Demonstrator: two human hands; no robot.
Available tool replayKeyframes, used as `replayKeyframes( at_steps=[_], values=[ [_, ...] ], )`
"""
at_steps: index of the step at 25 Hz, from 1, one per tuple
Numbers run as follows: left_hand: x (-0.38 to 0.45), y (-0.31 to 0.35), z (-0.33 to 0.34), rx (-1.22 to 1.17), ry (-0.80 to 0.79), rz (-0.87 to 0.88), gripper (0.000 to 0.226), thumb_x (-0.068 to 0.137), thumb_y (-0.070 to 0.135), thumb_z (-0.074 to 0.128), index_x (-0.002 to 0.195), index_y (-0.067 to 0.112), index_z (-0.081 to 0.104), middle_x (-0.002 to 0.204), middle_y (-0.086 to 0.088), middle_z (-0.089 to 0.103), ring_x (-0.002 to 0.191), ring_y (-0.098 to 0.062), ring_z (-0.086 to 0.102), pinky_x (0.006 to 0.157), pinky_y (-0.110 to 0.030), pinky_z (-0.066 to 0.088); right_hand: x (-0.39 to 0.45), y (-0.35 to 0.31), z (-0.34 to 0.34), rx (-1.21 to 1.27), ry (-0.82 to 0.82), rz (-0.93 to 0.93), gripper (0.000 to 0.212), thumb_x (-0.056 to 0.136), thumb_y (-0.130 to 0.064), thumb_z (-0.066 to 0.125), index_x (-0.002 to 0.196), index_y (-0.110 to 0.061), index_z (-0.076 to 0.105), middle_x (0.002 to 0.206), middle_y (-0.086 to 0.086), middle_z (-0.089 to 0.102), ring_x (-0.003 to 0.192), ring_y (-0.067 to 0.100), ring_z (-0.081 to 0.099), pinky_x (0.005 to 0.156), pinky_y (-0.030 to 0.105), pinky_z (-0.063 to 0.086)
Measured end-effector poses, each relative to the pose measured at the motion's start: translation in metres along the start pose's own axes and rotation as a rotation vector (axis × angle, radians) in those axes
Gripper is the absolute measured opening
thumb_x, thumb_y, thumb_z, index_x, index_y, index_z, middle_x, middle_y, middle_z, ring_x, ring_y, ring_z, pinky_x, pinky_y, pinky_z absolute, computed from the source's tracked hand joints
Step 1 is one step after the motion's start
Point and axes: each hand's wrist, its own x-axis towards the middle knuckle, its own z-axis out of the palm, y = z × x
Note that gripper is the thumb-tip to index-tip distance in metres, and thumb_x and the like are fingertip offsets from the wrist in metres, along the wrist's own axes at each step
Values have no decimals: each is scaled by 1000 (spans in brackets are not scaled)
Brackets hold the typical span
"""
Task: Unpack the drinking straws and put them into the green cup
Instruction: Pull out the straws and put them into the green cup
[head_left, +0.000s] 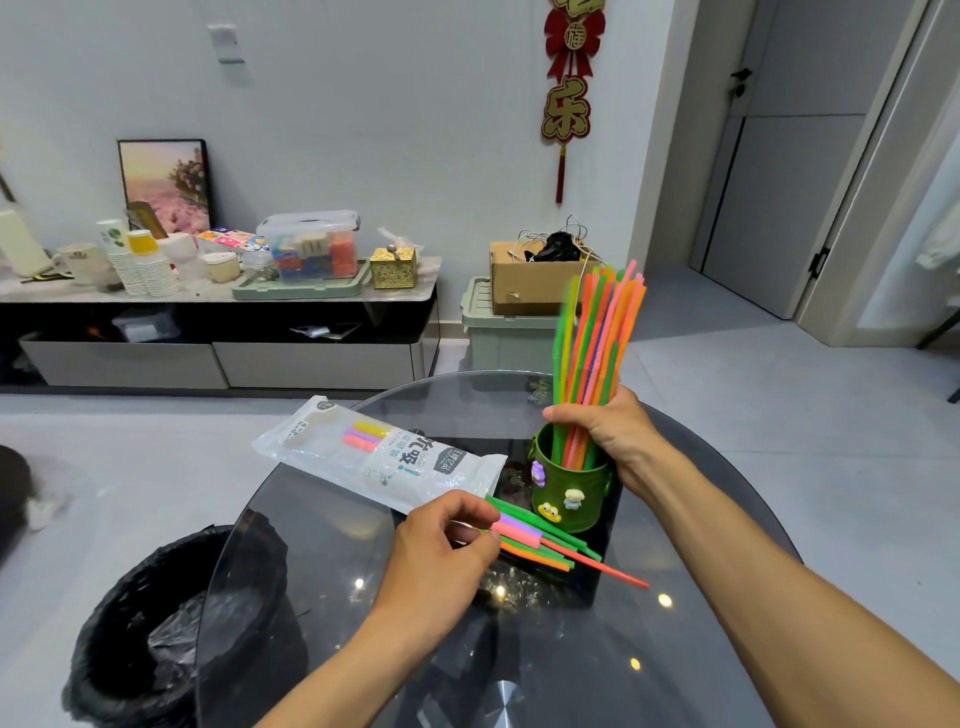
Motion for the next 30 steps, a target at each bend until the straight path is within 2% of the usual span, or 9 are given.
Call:
replayKeyframes(
  at_steps=[2, 6, 13, 16, 19, 22, 25, 27, 30],
  values=[
    [0, 0, 0, -6, -4, 6, 18, 79, 10, 72, 77, 28, 71, 76, -6, 71, 59, -3, 58, 53, -13, 47, 1, 1, -1, -22, 25, -32, 34, 71, -12, 82, 99, -18, 64, 92, 6, 71, 79, 16, 69, 57, 21, 54],
    [-1, -1, -2, -9, -12, 19, 20, 78, 8, 72, 76, 29, 71, 75, -6, 72, 57, -3, 58, 53, -14, 47, -4, 1, -12, 58, 56, -57, 41, 71, -8, 82, 109, -7, 66, 98, 10, 74, 89, 24, 71, 76, 34, 58],
    [-3, -2, -1, 16, -3, 28, 21, 78, 6, 70, 78, 27, 72, 75, -5, 72, 60, -2, 59, 56, -14, 48, -10, 0, -17, 126, -22, -29, 44, 68, -11, 86, 108, -12, 69, 98, 6, 78, 95, 24, 73, 87, 39, 56],
    [-4, -3, 2, 12, 2, 36, 21, 77, 6, 70, 77, 27, 72, 74, -3, 71, 60, -2, 60, 56, -15, 49, -17, -1, -18, 125, -11, 3, 56, 58, -21, 91, 109, -11, 69, 99, 8, 77, 98, 26, 72, 89, 40, 55],
    [0, -7, 2, 53, -12, 72, 20, 79, 9, 70, 78, 29, 70, 76, -1, 71, 60, 0, 58, 56, -15, 49, -30, -1, -24, 60, -123, 81, 77, 42, -44, 92, 111, -20, 68, 100, 0, 78, 104, 24, 69, 83, 35, 52],
    [6, -19, -4, 392, -4, 291, 19, 82, 17, 66, 93, 32, 66, 98, 12, 67, 89, -3, 59, 76, -18, 49, -46, 5, -53, -97, -232, 247, 98, 38, -56, 93, 123, -22, 58, 119, -2, 69, 115, 18, 60, 92, 40, 46],
    [15, -35, -8, 877, -168, 308, 55, 87, 35, 53, 140, 32, 41, 156, -2, 31, 142, -23, 27, 114, -42, 30, -70, 13, -81, -387, -283, 351, 68, 62, -39, 90, 120, -17, 60, 114, 1, 69, 106, 14, 64, 82, 31, 51],
    [18, -39, -11, 982, -280, 226, 62, 92, 42, 45, 150, 35, 23, 163, -3, 13, 150, -23, 10, 120, -48, 16, -88, 18, -74, -561, -301, 322, 43, 76, -27, 82, 115, -16, 66, 106, 0, 70, 93, 9, 65, 72, 21, 50],
    [16, -39, -14, 987, -356, 231, 58, 94, 45, 45, 149, 34, 29, 161, -3, 22, 148, -23, 16, 120, -47, 18, -109, 20, -46, -607, -355, 286, 28, 85, -29, 73, 110, -19, 66, 88, -5, 67, 73, 5, 60, 56, 14, 45]
  ],
)
